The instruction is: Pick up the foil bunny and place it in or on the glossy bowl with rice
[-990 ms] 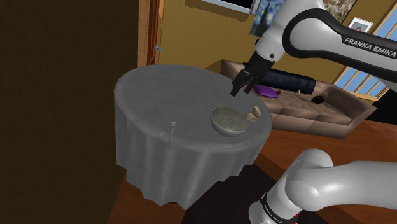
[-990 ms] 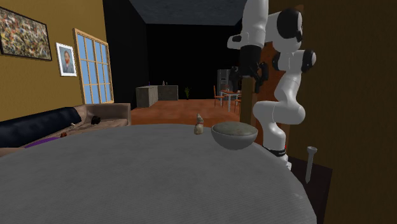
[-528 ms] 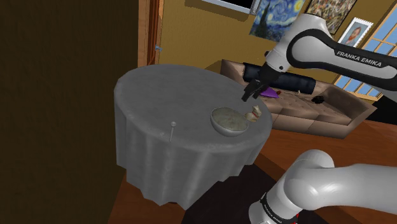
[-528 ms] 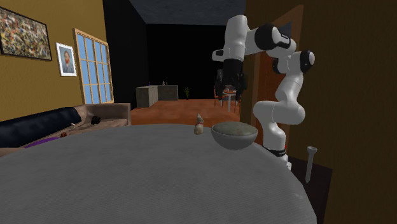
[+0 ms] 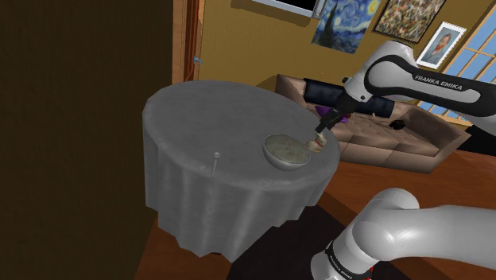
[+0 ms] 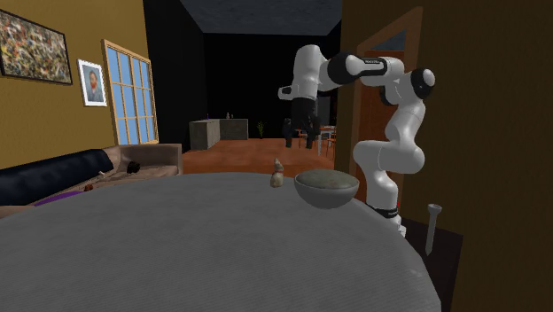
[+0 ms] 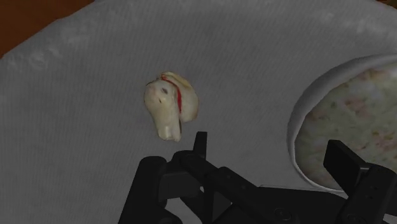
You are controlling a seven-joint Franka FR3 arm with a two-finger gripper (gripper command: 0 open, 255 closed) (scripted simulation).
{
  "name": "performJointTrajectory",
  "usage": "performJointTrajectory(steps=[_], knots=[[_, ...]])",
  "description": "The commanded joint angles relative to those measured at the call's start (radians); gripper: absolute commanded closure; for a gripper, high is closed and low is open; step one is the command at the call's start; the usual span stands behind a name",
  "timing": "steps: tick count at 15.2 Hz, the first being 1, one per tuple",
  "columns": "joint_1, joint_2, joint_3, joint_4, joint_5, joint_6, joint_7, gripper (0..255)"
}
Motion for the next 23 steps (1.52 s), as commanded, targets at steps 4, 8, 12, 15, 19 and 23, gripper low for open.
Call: performJointTrajectory(steps=[4,8,12,15,19,23], knots=[[-0.013,0.072,-0.160,0.015,-0.047,0.071,-0.147,0],[-0.003,0.125,-0.249,0.026,-0.061,0.121,-0.222,0],[0.004,0.146,-0.266,-0.013,-0.065,0.181,-0.223,0],[0.009,0.162,-0.278,-0.037,-0.066,0.221,-0.225,0],[0.009,0.162,-0.278,-0.037,-0.066,0.221,-0.225,0],[0.009,0.162,-0.278,-0.036,-0.066,0.221,-0.225,255]])
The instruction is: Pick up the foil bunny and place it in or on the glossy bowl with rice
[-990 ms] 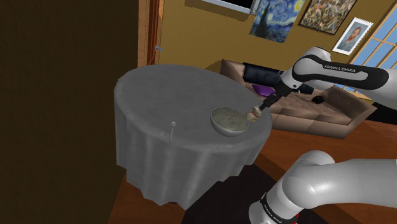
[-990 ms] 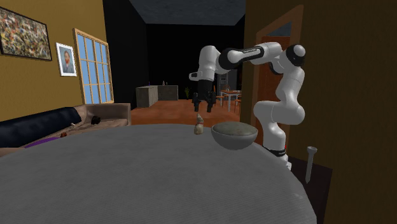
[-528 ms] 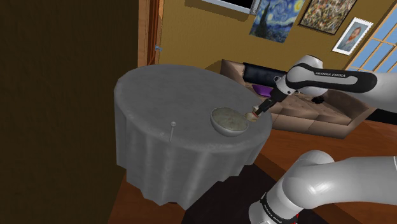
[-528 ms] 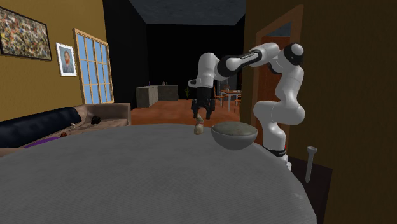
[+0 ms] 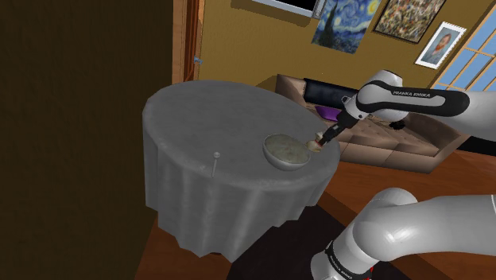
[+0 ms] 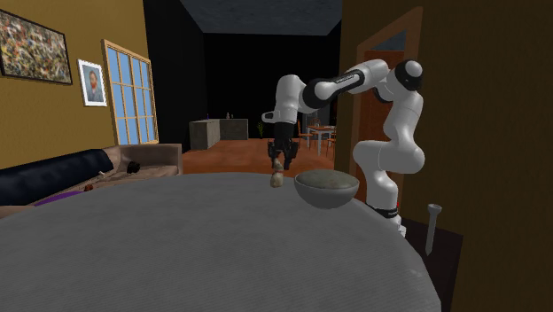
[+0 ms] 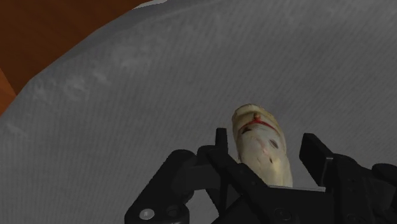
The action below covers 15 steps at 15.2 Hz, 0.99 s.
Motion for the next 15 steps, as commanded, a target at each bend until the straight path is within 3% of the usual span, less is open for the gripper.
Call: performJointTrajectory(steps=[1,9,15], knots=[[0.000,0.000,0.000,0.000,0.000,0.000,0.000,255],[0.000,0.000,0.000,0.000,0.000,0.000,0.000,255],[0.001,-0.021,0.033,0.064,0.013,-0.084,0.014,255]])
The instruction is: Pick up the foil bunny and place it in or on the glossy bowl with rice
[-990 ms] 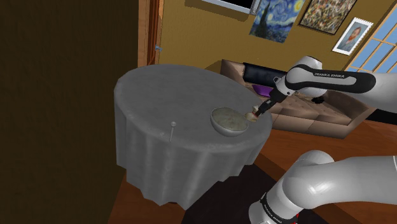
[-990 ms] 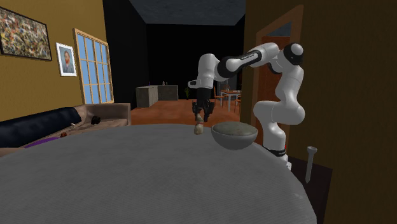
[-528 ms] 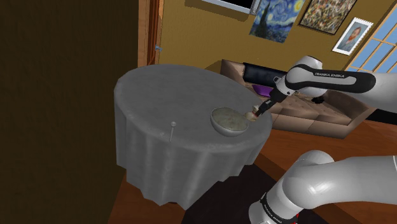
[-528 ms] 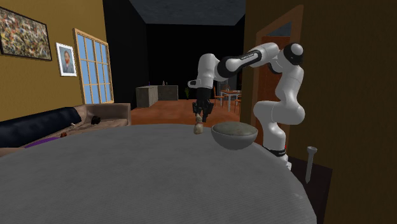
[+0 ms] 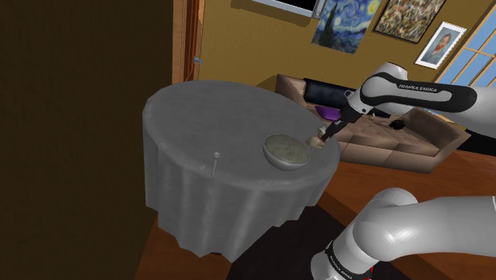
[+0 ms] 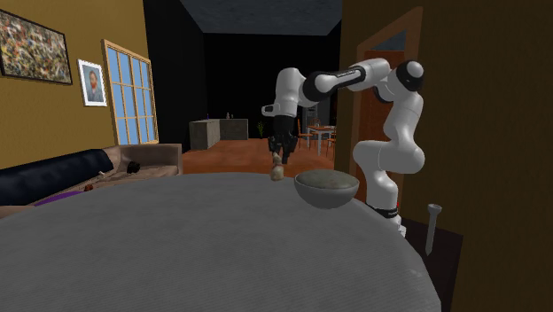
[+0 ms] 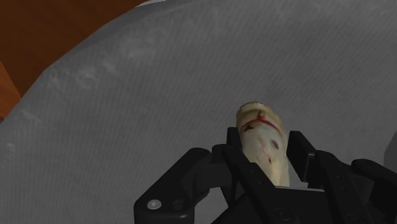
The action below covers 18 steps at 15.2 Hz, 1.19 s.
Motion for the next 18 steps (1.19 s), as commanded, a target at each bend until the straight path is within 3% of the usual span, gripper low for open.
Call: performJointTrajectory(steps=[1,18], knots=[[0.000,-0.008,0.013,0.024,0.005,-0.033,0.005,255],[0.021,-0.010,0.079,0.242,0.048,-0.252,0.032,255]])
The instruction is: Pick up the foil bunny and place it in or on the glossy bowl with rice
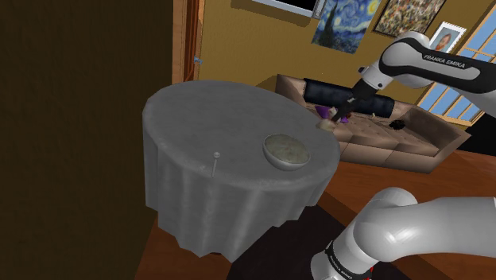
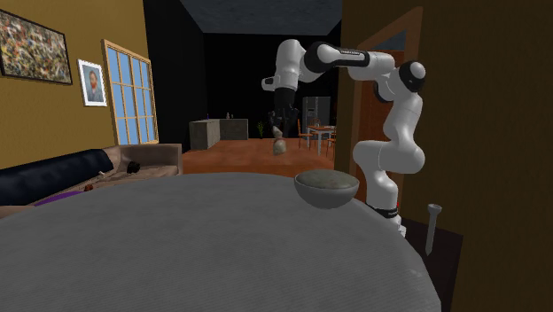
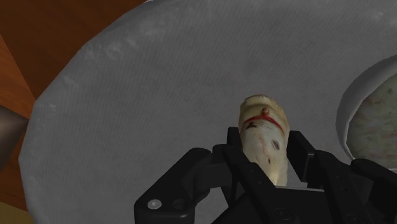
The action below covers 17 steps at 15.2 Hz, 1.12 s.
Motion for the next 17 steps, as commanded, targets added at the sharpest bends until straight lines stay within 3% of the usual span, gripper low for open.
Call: performJointTrajectory(steps=[1,9,17], knots=[[0.005,0.007,0.005,0.031,0.006,-0.024,0.002,255],[0.020,0.029,0.023,0.144,0.025,-0.115,0.010,255],[0.015,-0.093,0.230,0.016,0.083,-0.121,0.205,255]])
